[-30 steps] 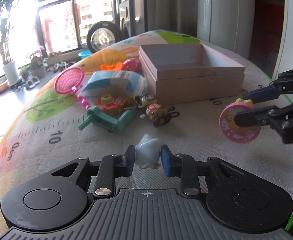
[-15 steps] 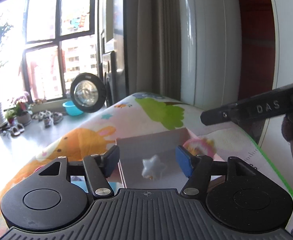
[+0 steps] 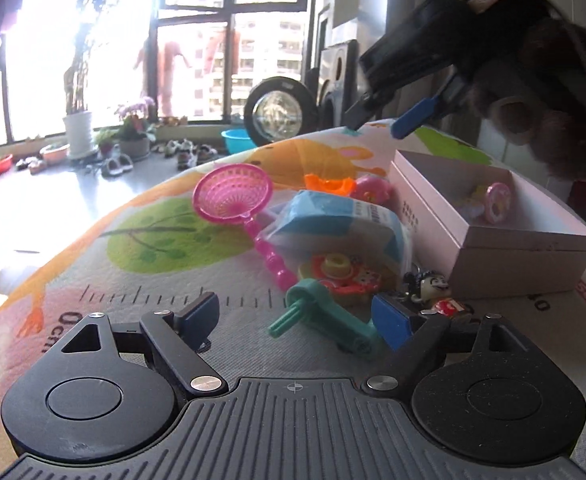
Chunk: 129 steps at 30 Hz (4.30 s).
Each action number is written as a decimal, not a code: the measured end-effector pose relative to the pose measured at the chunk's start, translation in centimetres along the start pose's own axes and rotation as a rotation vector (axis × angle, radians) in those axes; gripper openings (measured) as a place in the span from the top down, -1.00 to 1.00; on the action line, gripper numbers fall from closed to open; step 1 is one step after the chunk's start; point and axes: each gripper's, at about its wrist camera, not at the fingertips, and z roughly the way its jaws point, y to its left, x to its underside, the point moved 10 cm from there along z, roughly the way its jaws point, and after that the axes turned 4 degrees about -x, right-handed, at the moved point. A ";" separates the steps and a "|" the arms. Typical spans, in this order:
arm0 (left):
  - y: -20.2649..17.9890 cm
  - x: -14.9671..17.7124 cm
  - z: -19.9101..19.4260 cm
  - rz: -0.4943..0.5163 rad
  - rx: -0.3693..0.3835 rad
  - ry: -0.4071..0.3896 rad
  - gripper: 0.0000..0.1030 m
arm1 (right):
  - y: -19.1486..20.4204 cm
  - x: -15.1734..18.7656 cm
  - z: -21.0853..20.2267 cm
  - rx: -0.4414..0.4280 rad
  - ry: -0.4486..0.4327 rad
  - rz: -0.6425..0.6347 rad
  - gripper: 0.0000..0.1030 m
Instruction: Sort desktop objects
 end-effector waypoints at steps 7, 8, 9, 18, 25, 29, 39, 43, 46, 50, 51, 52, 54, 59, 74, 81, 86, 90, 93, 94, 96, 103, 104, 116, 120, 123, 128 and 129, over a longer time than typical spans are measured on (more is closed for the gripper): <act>0.3 0.0 -0.7 -0.049 0.061 -0.017 -0.85 | -1.5 -1.2 10.0 0.172 0.119 -0.036 -0.37; 0.4 0.0 -0.7 -0.058 0.071 -0.013 -0.85 | -1.7 -1.0 10.8 0.169 0.145 -0.024 -0.37; 0.4 0.0 -0.7 -0.069 0.081 -0.008 -0.85 | -1.9 -0.7 11.3 0.166 0.166 -0.015 -0.36; 0.2 0.1 -0.8 -0.068 0.105 -0.018 -0.86 | -0.1 0.6 5.5 0.051 0.126 -0.035 0.83; -1.0 0.2 -0.9 0.017 0.059 -0.024 -0.87 | 1.3 1.2 -1.7 -0.008 0.045 -0.067 0.85; -1.3 0.3 -0.8 0.029 0.051 -0.017 -0.87 | -0.2 0.0 -1.4 0.063 0.046 -0.027 0.49; 0.0 0.2 -0.7 -0.066 0.090 -0.011 -0.92 | -5.6 -2.5 10.0 0.368 0.174 -0.016 0.05; 0.4 0.2 -0.6 -0.101 0.108 -0.001 -0.92 | -6.2 -1.4 12.4 0.373 0.263 0.015 0.11; 0.2 0.2 -0.8 -0.094 0.120 -0.008 -0.94 | -5.0 -0.7 12.3 0.361 0.266 -0.054 0.34; 0.1 0.2 -1.0 -0.081 0.111 -0.020 -0.94 | -2.4 1.0 10.5 0.263 0.295 -0.075 0.65; 0.1 0.2 -1.0 -0.080 0.108 -0.021 -0.94 | -1.5 1.7 9.8 0.230 0.298 -0.076 0.65; 0.1 0.2 -1.0 -0.077 0.104 -0.019 -0.94 | -0.8 2.2 9.1 0.215 0.296 -0.089 0.65; 0.1 0.2 -1.0 -0.070 0.091 -0.013 -0.94 | 0.9 3.7 7.5 0.159 0.303 -0.125 0.65; 0.3 0.5 -1.3 -0.034 0.035 -0.006 -0.95 | 4.1 5.9 -0.8 -0.039 0.184 -0.105 0.55; -6.1 1.1 -3.8 0.183 0.119 -0.007 -0.96 | -18.9 15.0 -12.7 0.229 -0.166 0.358 -0.38; -4.8 1.9 -3.4 0.201 0.043 0.037 -0.97 | -12.8 15.9 -11.8 0.070 -0.188 0.264 -0.54; -2.9 2.6 -3.0 0.189 -0.011 0.066 -0.97 | -4.7 16.4 -13.2 0.034 -0.200 -0.019 -0.56; -1.1 2.1 -2.7 0.145 -0.058 0.067 -0.97 | 1.8 18.3 -10.2 -0.034 -0.096 -0.234 -0.33; 0.2 1.4 -3.0 0.109 -0.087 0.059 -0.97 | 4.7 19.3 -7.9 -0.057 -0.046 -0.307 -0.16; 0.6 1.2 -3.2 0.103 -0.095 0.055 -0.97 | 5.4 19.5 -7.3 -0.034 -0.055 -0.349 -0.16; 1.1 1.1 -3.4 0.097 -0.096 0.055 -0.97 | 6.0 19.7 -6.4 0.000 -0.073 -0.393 -0.14; -1.0 1.8 -2.5 0.185 -0.035 0.078 -0.97 | 3.9 20.8 -7.4 -0.019 -0.029 -0.272 0.40; -1.2 1.9 -2.2 0.196 -0.032 0.082 -0.97 | 3.4 21.4 -8.3 -0.016 -0.031 -0.254 0.40; -4.8 4.4 -3.5 0.257 0.089 0.153 -0.56 | -0.9 26.8 -13.7 0.049 -0.066 -0.075 0.19; -6.3 5.4 -5.0 0.283 0.121 0.160 -0.70 | 0.0 26.5 -13.7 0.059 -0.088 -0.129 0.12; -6.8 5.2 -4.3 0.258 0.091 0.168 -0.75 | 0.1 25.9 -13.0 0.076 -0.099 -0.150 0.02; -7.7 4.7 -3.3 0.248 0.068 0.178 -0.60 | 0.5 25.7 -11.3 0.102 -0.071 -0.203 -0.02; -7.8 4.7 -3.5 0.257 0.073 0.176 -0.52 | 0.6 25.6 -11.4 0.100 -0.072 -0.208 -0.01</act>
